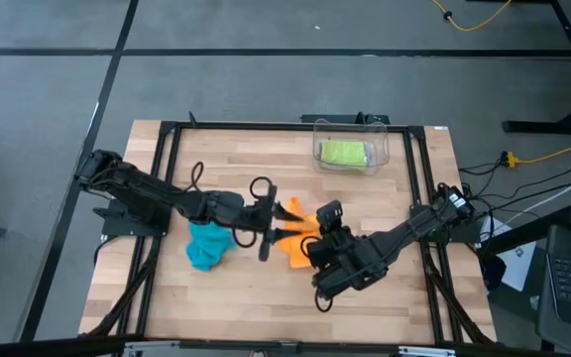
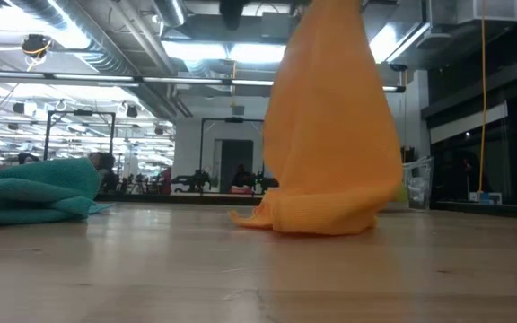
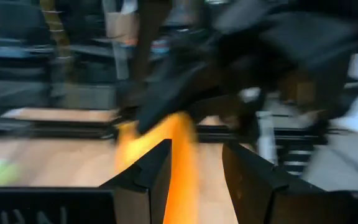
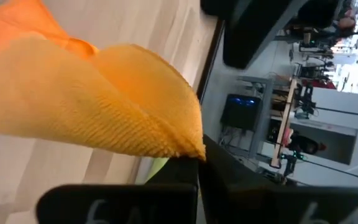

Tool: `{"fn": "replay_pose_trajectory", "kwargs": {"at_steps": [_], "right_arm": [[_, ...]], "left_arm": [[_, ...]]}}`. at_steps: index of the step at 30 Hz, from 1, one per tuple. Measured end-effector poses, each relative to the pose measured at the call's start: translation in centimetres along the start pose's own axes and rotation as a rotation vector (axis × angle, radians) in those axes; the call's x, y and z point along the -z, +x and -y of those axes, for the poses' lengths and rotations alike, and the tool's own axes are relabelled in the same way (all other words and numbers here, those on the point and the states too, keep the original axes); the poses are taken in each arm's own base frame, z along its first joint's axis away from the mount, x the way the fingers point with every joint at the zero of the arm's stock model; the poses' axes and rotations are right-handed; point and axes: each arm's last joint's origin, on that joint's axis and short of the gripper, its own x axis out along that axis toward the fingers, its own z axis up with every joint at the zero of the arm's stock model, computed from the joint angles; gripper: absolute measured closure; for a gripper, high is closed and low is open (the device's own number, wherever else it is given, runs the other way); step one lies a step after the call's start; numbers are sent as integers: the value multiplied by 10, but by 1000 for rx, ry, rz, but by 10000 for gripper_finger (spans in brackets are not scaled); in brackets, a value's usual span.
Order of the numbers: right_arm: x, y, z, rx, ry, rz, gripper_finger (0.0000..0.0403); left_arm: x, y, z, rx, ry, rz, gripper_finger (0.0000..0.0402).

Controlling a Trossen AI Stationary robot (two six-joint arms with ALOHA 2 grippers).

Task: Fold microfiber towels
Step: Fold the orange microfiber

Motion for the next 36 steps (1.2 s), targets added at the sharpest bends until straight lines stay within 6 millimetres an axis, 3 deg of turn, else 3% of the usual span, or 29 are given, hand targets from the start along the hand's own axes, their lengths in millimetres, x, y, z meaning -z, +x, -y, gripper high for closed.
{"fn": "replay_pose_trajectory", "kwargs": {"at_steps": [15,36], "right_arm": [[-19,25,22,38,131,80,402],[-8,27,17,-120,73,9,402]], "left_arm": [[9,5,1,50,-24,-41,266],[10,5,-4,-92,-15,-38,266]]}}
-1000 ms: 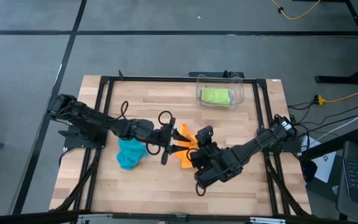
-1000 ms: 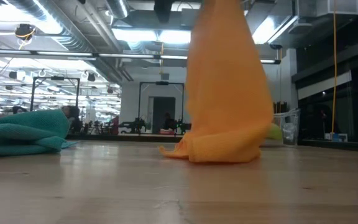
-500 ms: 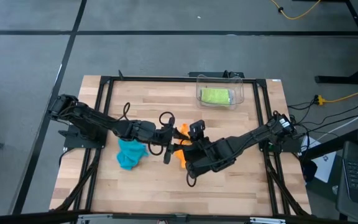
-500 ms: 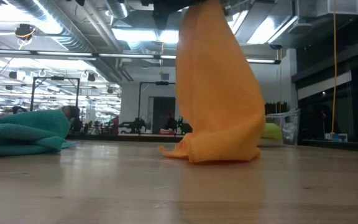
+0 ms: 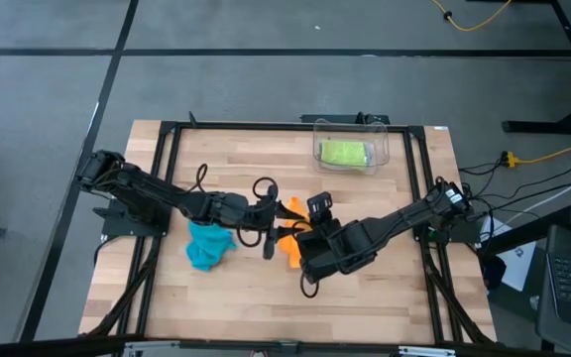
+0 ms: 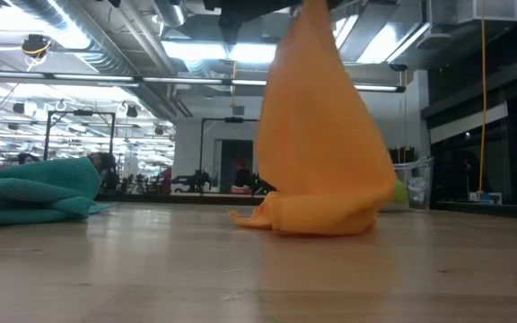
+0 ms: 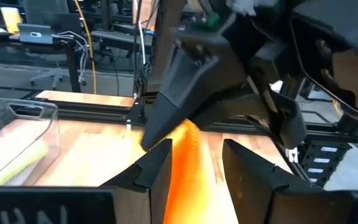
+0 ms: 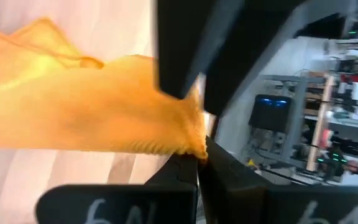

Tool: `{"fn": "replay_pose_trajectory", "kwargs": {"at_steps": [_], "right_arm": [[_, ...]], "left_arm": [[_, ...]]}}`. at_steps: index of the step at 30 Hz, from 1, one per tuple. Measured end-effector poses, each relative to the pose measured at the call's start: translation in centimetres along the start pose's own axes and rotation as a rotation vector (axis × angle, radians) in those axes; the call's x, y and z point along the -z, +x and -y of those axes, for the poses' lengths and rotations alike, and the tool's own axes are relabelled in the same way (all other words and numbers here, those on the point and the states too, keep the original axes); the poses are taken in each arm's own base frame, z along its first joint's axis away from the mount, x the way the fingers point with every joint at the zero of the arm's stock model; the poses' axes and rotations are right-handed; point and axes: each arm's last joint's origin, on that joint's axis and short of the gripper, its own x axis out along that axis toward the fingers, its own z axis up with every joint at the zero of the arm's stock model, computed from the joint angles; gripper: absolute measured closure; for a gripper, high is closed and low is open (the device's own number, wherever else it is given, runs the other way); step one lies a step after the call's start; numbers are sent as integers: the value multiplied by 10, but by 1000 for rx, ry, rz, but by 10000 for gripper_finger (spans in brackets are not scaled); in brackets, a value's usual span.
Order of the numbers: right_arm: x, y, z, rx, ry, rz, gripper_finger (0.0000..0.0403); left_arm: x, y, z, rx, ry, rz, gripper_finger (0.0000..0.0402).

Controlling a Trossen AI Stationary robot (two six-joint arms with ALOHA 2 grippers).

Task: Fold microfiber towels
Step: Fold the orange microfiber

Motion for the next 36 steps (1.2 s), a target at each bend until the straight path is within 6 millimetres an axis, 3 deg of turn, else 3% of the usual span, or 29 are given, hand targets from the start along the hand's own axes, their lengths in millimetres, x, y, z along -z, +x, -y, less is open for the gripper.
{"fn": "replay_pose_trajectory", "kwargs": {"at_steps": [4,22,27,36], "right_arm": [[1,0,-2,-48,-10,-10,402],[-9,1,3,77,26,61,402],[-12,0,8,199,69,76,402],[-12,6,15,244,64,55,402]], "left_arm": [[0,0,0,-7,7,1,266],[2,1,1,26,5,-12,266],[6,3,3,98,6,-39,266],[7,4,6,186,0,-41,266]]}}
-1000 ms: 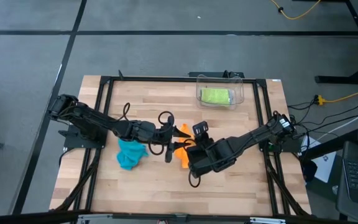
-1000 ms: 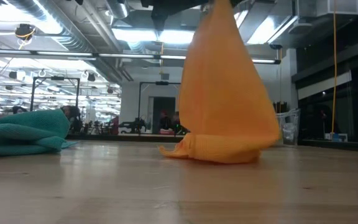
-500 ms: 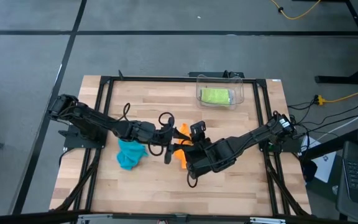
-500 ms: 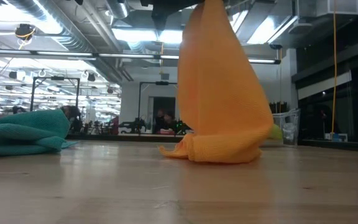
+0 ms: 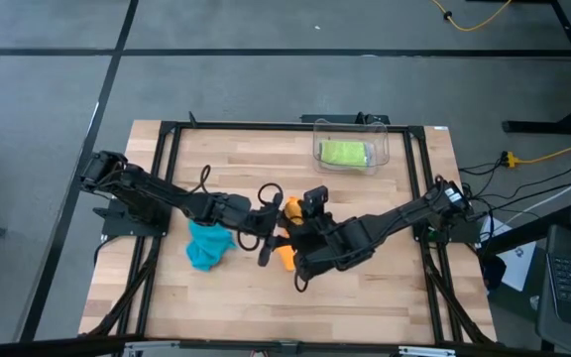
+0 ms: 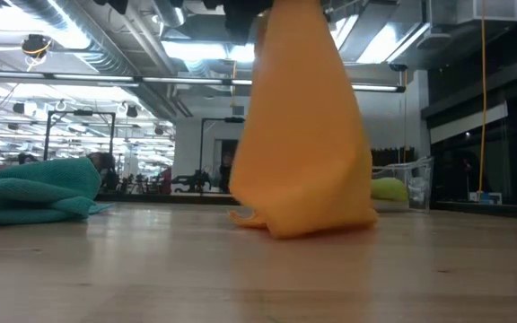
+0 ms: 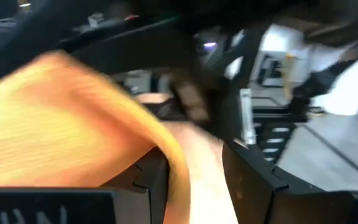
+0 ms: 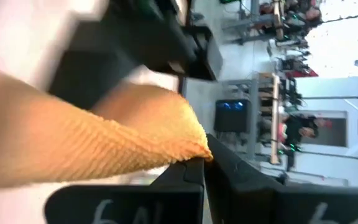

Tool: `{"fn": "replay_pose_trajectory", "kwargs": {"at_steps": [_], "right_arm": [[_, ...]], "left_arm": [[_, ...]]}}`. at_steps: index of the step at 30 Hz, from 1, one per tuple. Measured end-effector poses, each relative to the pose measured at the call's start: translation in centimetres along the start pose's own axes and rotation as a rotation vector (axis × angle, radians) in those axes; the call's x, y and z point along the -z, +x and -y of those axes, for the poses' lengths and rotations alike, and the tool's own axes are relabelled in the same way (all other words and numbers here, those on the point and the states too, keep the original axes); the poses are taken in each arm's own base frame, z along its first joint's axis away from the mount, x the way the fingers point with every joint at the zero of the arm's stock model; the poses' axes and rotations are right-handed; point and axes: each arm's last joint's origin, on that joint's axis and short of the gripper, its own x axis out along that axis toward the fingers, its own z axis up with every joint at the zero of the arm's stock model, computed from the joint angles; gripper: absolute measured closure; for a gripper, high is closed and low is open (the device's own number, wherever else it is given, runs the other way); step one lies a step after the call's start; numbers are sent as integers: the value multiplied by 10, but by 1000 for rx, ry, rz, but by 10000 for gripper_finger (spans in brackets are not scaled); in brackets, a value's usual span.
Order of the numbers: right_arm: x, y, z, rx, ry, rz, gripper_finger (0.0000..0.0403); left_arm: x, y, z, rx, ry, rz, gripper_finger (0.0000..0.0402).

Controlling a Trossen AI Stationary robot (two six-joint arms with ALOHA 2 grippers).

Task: Fold microfiber towels
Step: Fold the orange microfiber

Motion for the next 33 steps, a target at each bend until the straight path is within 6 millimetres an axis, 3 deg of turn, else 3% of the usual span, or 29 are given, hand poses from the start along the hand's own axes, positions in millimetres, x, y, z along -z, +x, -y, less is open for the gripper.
{"fn": "replay_pose_trajectory", "kwargs": {"at_steps": [18,22,24,28,33], "right_arm": [[17,26,16,36,67,-145,402],[18,28,17,40,68,-151,402],[18,28,18,42,66,-152,402],[18,27,17,41,63,-150,402],[20,24,16,57,32,-160,402]], "left_arm": [[5,-1,22,116,-26,-35,266],[6,-2,24,62,-39,-40,270],[9,-2,23,34,-38,-60,291],[13,-2,18,-21,-33,-101,381],[18,-5,5,-143,-24,-175,399]]}}
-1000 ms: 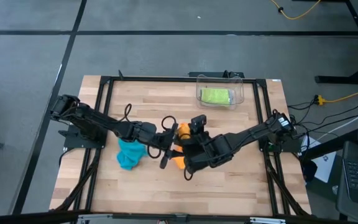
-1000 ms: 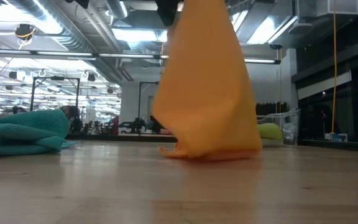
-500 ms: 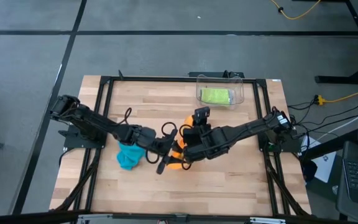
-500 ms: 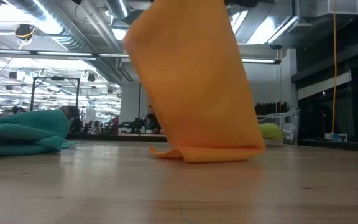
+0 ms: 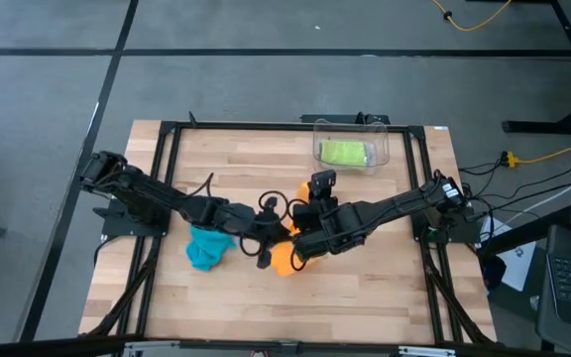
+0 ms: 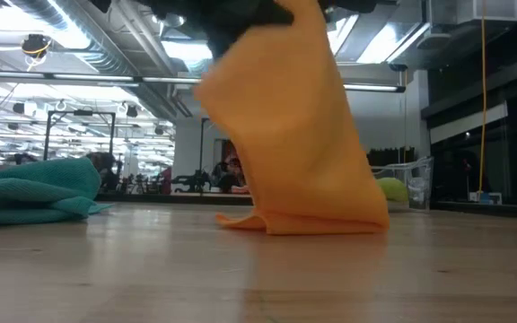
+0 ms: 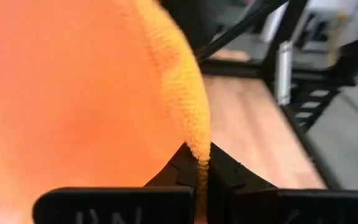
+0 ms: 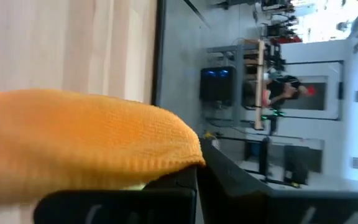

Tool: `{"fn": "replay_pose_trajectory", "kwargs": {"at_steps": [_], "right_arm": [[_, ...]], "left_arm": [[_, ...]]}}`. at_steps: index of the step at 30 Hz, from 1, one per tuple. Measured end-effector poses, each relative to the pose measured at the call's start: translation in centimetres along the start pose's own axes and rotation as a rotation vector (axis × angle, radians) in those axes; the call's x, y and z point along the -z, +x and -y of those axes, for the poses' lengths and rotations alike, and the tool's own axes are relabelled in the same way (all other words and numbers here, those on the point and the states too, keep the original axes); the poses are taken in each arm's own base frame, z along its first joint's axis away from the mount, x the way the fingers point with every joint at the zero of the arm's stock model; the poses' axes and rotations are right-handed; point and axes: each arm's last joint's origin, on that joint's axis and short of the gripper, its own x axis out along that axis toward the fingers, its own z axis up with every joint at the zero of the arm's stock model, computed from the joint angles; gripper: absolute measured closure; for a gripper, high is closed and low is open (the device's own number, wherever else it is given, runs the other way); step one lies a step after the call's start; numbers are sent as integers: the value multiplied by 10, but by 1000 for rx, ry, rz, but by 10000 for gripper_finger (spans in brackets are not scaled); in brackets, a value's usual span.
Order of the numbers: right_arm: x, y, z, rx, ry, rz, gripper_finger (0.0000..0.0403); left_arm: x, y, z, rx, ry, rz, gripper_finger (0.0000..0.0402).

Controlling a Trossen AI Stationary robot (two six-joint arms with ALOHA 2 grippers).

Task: Fold microfiber towels
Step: Fold the orange microfiber

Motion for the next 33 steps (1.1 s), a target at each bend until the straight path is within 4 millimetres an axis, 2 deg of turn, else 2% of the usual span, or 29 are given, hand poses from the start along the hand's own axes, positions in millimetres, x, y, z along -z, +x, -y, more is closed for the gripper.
{"fn": "replay_pose_trajectory", "kwargs": {"at_steps": [4,9,12,17,21,26,28,33], "right_arm": [[8,0,3,59,-1,-36,402],[8,0,4,105,17,-33,402],[8,2,8,208,4,-25,402],[7,9,21,466,16,-13,402],[6,18,27,482,74,-26,402],[8,27,28,338,109,-65,402],[8,28,25,254,135,-73,402],[9,22,15,-5,123,-97,402]], "left_arm": [[-7,-10,-12,-76,-5,-11,401],[-33,-34,-33,-162,15,73,401],[-56,-54,-46,-212,46,107,401],[-99,-86,-69,-376,58,35,401],[-120,-101,-77,-420,49,-49,401],[-117,-102,-75,-433,-33,-165,401],[-107,-99,-70,-418,-55,-214,401],[-82,-76,-48,-345,-107,-321,401]]}}
